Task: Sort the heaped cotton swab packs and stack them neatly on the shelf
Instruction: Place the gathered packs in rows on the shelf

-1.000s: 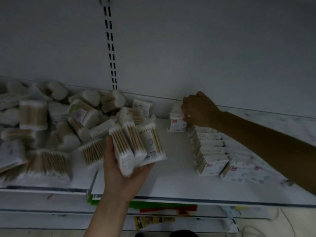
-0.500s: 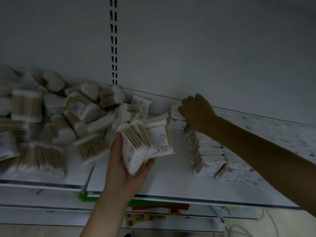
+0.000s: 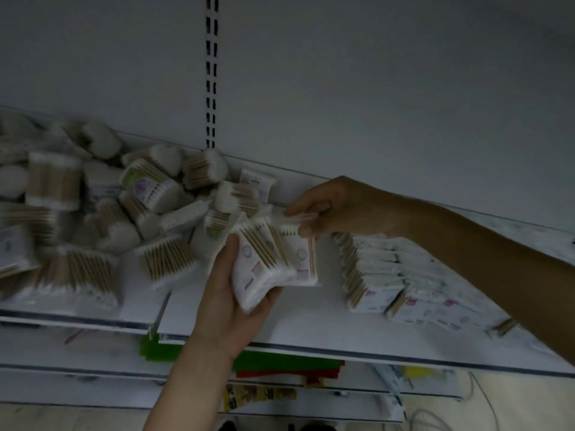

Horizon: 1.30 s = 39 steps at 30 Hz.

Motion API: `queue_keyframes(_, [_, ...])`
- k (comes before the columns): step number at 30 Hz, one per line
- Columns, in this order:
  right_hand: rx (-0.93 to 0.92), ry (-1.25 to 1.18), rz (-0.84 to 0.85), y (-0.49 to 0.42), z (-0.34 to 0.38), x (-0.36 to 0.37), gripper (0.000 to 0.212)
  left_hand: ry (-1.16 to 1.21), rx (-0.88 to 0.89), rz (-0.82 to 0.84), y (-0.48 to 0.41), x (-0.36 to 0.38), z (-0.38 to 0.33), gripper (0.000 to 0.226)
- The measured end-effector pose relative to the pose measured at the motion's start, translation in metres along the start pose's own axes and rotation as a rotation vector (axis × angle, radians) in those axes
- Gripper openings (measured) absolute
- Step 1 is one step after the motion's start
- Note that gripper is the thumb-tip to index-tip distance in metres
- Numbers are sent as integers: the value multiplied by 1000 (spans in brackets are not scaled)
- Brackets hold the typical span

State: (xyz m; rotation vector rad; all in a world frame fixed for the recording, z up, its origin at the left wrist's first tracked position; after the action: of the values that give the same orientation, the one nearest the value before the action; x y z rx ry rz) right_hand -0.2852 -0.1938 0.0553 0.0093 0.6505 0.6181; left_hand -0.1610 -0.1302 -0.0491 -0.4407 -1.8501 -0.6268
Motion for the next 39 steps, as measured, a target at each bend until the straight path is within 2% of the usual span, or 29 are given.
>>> queue_keyframes(3, [-28,93,-47,5,-6,-18,33,-8,46,-45,2,-2,-3,79])
queue_keyframes(6, [-27,278,-279,12,-18,-57,27,13,65,-119,2,-8,-7,102])
queue_keyframes(8, [11,420,-331,15,-28,-68,21,16,68,-175,3,-12,-6,110])
queue_keyframes(11, [32,602,-265,10,-48,-59,18,1,67,-201,4,-13,-3,103])
queue_keyframes(13, [30,732,-230,6,-59,-50,14,-13,63,-185,6,-10,1,83])
queue_keyframes(15, [52,981,-217,1,-68,-45,16,-16,63,-161,9,-8,2,69])
queue_keyframes(18, [67,1276,-231,-4,-78,-40,20,-43,51,-132,12,-8,1,77])
queue_keyframes(21, [76,1365,-235,-6,-85,-36,17,-64,43,-127,11,-5,3,80])
queue_keyframes(24, [-7,1457,-355,1,-81,-36,13,-69,27,-110,8,6,9,75])
queue_keyframes(25, [-27,1400,-399,4,-79,-36,18,-73,25,-107,5,8,11,79])
queue_keyframes(26, [-51,1207,-440,8,-74,-34,24,-88,21,-111,4,11,13,85])
queue_keyframes(28, [10,391,-474,19,-57,-26,38,-129,15,-107,0,14,16,95])
queue_keyframes(29, [67,7,-420,22,-52,-16,45,-147,4,-102,-2,14,19,96])
queue_keyframes(30, [102,-172,-325,26,-46,-5,44,-159,-17,-98,-4,15,21,95])
queue_keyframes(32, [52,-140,-166,32,-33,5,26,-179,-55,-96,-8,15,25,94])
queue_keyframes(33, [23,-72,-168,34,-32,2,22,-196,-52,-103,-10,15,25,94])
queue_keyframes(36, [43,-45,-342,38,-39,-28,16,-290,5,-210,-12,15,20,96])
queue_keyframes(38, [38,27,-431,38,-47,-50,8,-318,75,-307,-15,7,11,81])
queue_keyframes(39, [24,123,-427,35,-50,-57,14,-329,98,-302,-16,6,9,75])
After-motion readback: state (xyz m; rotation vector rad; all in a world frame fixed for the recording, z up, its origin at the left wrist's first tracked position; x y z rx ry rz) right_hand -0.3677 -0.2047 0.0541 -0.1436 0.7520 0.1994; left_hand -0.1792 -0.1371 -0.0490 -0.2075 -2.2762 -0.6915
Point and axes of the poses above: each hand's wrist, its own y-axis away from the middle knuckle, its own x-axis out of the palm, z = x × y, the point moved 6 cm from there along -y, towards the middle knuckle, and after that the axes turned 11 degrees about -x, right-handed, at the moved point
